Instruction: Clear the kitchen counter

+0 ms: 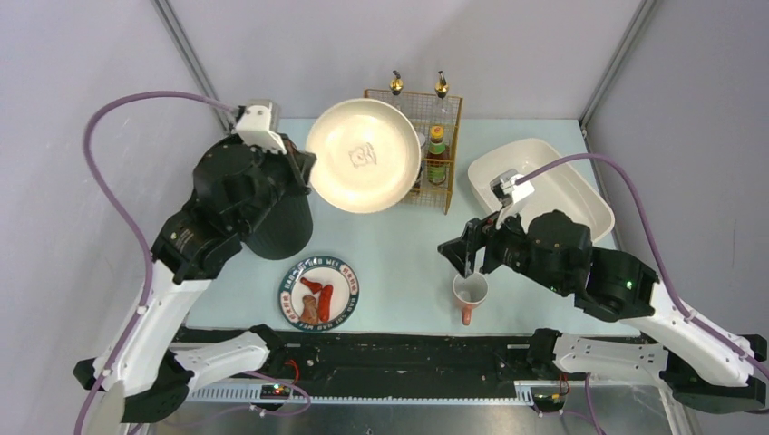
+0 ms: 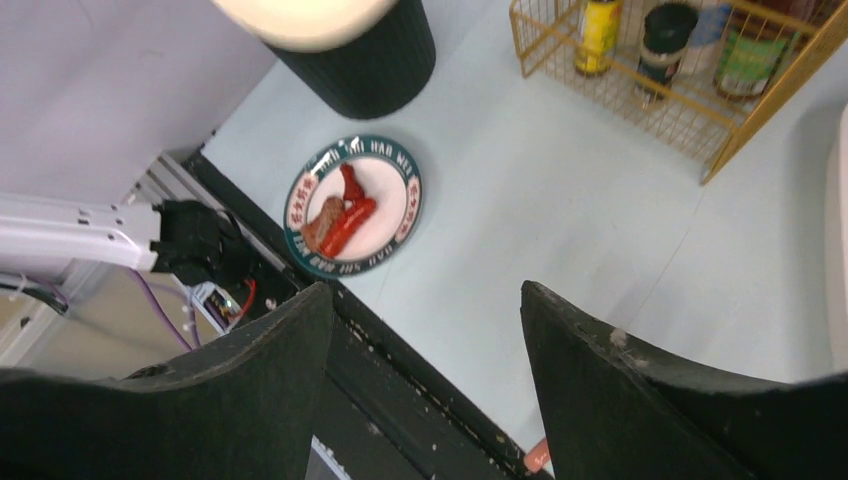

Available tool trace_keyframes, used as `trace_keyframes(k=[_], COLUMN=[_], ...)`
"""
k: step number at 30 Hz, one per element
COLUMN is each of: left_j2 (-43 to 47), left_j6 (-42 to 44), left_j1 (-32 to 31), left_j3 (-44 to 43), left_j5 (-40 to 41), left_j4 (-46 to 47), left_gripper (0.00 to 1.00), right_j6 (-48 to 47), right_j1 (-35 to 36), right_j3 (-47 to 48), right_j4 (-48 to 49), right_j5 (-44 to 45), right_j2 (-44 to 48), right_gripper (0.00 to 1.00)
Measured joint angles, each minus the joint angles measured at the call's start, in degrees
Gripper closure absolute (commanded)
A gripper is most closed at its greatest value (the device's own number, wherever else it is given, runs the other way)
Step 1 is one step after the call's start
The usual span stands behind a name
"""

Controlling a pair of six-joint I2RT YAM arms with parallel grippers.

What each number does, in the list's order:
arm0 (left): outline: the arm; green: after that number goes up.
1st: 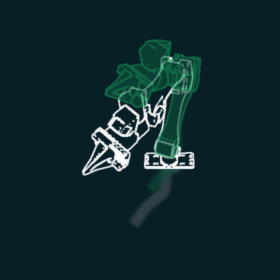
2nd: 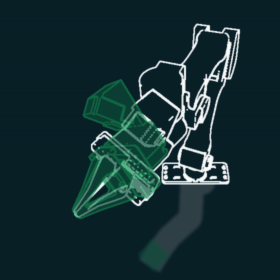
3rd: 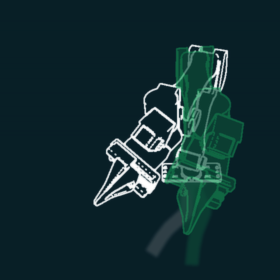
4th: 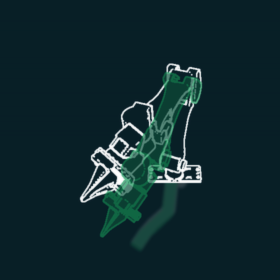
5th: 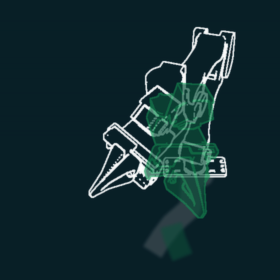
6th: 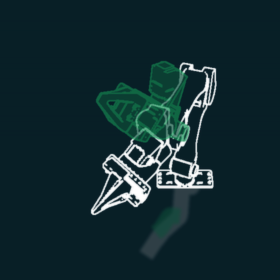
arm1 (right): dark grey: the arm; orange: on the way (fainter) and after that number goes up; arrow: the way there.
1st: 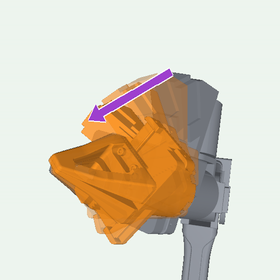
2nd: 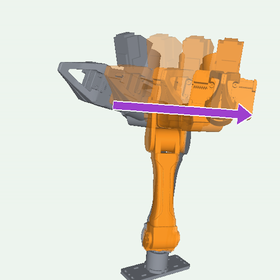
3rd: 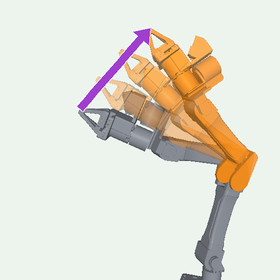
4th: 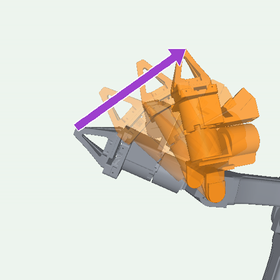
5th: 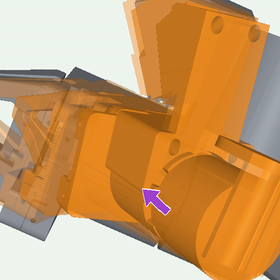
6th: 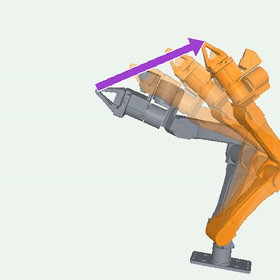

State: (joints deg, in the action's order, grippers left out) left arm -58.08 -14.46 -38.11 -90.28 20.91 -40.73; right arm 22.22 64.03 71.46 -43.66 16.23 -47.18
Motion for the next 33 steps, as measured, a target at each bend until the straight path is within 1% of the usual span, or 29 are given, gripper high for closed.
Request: trace_keyframes(k=[3,7,13,19,23,28,33], left_j2=[0.02,0.37,2.67,4.87,6.12,7.63,8.17], left_j6=[-3.58,-7.21,-10.16,-11.74,-12.13,-12.31,-12.46], left_j1=[1.29,3.45,4.17,4.17,4.17,4.26,4.55], left_j3=[3.41,7.56,12.74,16.59,18.45,19.93,20.22], left_j5=[-5.88,-11.82,-18.12,-22.91,-24.65,-25.99,-26.49], left_j4=[-1.07,-2.58,-3.32,-3.41,-3.48,-3.50,-3.52], left_gripper=[1.00,1.00,1.00,1.00,1.00,1.00,1.00], right_j6=[-0.70,-1.07,-0.76,1.11,2.69,4.31,5.46], right_j1=[0.00,0.00,-0.02,-0.92,-1.27,-1.27,-1.27], right_j3=[1.97,3.32,3.85,3.85,3.85,3.85,3.85], right_j4=[1.62,3.30,6.38,8.17,9.29,9.68,9.64], right_j5=[1.46,3.13,7.04,8.39,8.39,8.31,8.35], right_j2=[-0.79,-2.19,-5.90,-9.27,-10.97,-12.24,-13.03], right_gripper=[0.25,0.25,0.25,0.27,0.33,0.48,0.58])
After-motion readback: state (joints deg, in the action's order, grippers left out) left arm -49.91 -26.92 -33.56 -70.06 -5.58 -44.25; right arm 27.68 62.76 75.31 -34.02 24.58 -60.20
